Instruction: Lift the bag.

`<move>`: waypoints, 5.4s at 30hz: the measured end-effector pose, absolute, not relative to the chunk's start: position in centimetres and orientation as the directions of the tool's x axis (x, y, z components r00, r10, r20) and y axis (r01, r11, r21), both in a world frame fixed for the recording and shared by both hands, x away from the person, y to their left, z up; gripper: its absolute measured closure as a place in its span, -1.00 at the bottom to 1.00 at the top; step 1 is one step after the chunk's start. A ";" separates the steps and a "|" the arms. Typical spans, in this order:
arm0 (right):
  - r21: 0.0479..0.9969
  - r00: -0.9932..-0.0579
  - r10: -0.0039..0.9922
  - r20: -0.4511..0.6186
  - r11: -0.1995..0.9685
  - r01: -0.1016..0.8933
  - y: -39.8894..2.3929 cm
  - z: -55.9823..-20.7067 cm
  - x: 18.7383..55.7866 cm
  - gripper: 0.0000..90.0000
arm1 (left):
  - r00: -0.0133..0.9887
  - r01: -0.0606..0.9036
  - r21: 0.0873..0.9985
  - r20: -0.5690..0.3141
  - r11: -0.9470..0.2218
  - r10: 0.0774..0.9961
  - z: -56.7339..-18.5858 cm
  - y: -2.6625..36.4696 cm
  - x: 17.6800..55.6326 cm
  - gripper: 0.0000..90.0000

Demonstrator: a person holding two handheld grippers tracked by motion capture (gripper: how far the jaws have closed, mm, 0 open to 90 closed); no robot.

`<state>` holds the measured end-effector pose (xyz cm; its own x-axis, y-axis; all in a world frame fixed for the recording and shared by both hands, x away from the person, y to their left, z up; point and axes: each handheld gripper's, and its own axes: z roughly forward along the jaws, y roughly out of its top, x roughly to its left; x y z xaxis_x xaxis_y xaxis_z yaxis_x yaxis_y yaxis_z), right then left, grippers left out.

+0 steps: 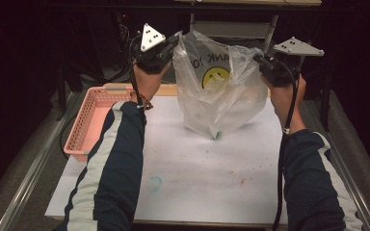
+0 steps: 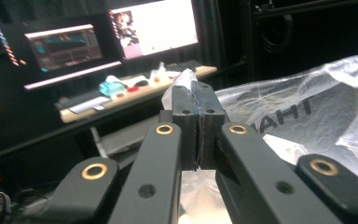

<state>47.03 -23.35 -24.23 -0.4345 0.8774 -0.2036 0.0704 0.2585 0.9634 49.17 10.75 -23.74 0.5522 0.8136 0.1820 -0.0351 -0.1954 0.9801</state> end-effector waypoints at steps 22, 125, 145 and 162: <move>0.944 -0.411 0.893 -0.183 0.276 0.179 -23.7 -28.0 49.6 0.98 | 0.548 0.131 0.951 0.166 -0.280 0.820 -28.4 9.4 51.9 0.50; 0.953 -0.506 0.839 -0.201 0.288 0.098 -26.9 -36.0 37.9 -0.57 | 0.536 0.066 0.933 0.267 -0.355 0.801 -37.9 18.6 37.6 -0.54; 0.945 -0.519 0.830 -0.203 0.305 0.118 -27.3 -39.2 35.0 -0.64 | 0.543 0.106 0.908 0.289 -0.406 0.788 -41.1 21.2 33.3 -0.64; 0.927 -0.556 0.810 -0.187 0.333 0.172 -27.1 -42.9 31.9 -0.64 | 0.569 0.169 0.865 0.306 -0.473 0.763 -44.2 22.5 30.0 -0.64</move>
<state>31.86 -27.07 -42.90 -0.5563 0.8096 -0.1872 0.1720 0.3325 0.9273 30.04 22.52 -44.21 0.5695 0.7628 0.3064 0.1689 -0.4734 0.8645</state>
